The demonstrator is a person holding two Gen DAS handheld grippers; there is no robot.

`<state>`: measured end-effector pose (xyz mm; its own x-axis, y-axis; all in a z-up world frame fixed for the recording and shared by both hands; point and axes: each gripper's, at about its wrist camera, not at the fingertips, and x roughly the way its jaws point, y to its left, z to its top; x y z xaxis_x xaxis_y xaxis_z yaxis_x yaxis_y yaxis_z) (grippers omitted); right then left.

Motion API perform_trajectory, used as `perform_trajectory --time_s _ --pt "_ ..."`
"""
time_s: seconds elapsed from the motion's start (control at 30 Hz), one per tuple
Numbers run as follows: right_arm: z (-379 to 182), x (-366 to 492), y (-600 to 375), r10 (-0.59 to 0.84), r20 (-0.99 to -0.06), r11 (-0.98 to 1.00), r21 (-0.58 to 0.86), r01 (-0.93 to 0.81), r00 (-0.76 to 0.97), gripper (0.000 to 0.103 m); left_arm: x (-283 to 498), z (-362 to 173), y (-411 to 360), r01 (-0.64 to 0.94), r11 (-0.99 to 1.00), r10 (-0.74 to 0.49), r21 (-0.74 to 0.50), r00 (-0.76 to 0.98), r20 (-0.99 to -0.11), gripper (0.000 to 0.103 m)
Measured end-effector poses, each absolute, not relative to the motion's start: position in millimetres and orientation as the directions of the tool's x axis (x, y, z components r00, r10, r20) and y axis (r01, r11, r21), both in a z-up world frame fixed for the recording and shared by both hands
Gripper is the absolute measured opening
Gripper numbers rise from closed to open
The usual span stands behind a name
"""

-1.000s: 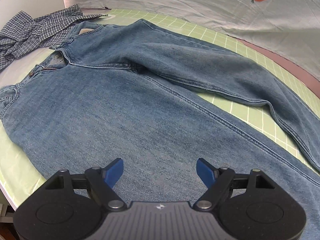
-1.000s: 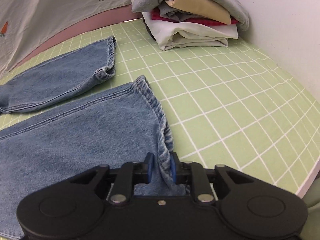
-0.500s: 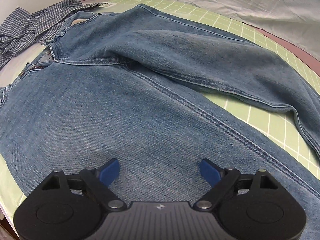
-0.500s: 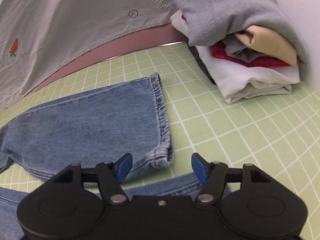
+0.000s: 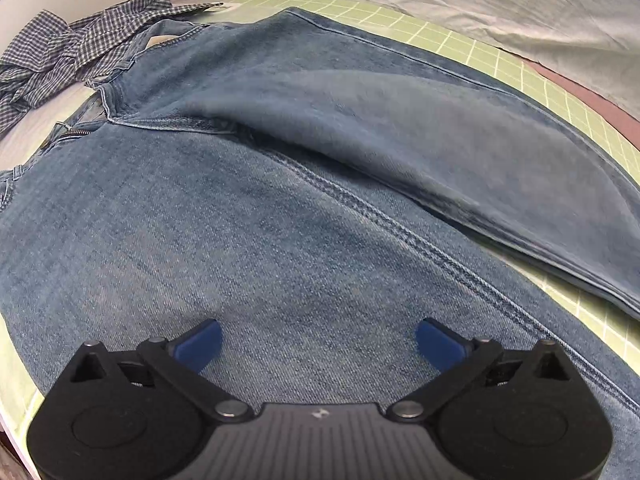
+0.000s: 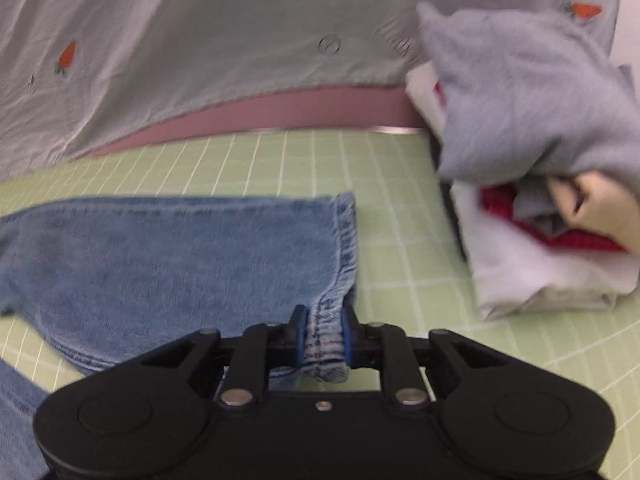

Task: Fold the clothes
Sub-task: 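Grasp the leg hem with the right gripper and tug it straight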

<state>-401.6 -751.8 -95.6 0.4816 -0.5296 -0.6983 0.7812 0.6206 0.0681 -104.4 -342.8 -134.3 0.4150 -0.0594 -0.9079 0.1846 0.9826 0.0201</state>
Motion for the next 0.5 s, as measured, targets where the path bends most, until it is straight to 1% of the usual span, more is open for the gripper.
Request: perform_trajectory --time_s 0.03,0.1,0.13,0.2,0.23,0.3,0.37,0.43,0.5 --pt "-88 -409 -763 -0.552 -0.681 0.579 0.103 0.809 0.481 0.018 -105 -134 -343 0.183 0.983 -0.059 0.020 0.417 -0.907 0.103" --pt "-97 -417 -782 -0.545 -0.716 0.521 0.119 0.845 0.436 0.019 -105 -134 -343 0.180 0.984 -0.059 0.020 0.421 -0.905 0.103" --pt "-107 -417 -787 -0.530 -0.745 0.516 0.095 0.851 0.405 0.019 -104 -134 -343 0.183 0.983 -0.060 0.020 0.420 -0.906 0.103" --pt "-124 -413 -788 -0.506 -0.797 0.516 0.025 0.856 0.329 0.023 -103 -134 -343 0.189 0.982 -0.061 0.020 0.417 -0.907 0.103" --pt "-128 -411 -784 -0.516 -0.804 0.513 -0.014 0.858 0.295 0.027 -102 -134 -343 0.190 0.981 -0.062 0.020 0.416 -0.907 0.103" --pt "-130 -409 -776 -0.546 -0.799 0.503 -0.071 0.862 0.253 0.053 -101 -134 -343 0.189 0.982 -0.062 0.020 0.414 -0.908 0.103" --pt "-128 -411 -774 -0.559 -0.781 0.481 -0.033 0.876 0.277 0.062 -101 -135 -343 0.188 0.982 -0.062 0.019 0.416 -0.907 0.103" --pt "-128 -408 -777 -0.537 -0.775 0.484 0.040 0.874 0.333 0.062 -99 -135 -343 0.190 0.982 -0.063 0.018 0.412 -0.909 0.103" --pt "-130 -397 -784 -0.531 -0.762 0.501 0.071 0.862 0.371 0.062 -95 -135 -342 0.193 0.981 -0.065 0.016 0.408 -0.911 0.103"
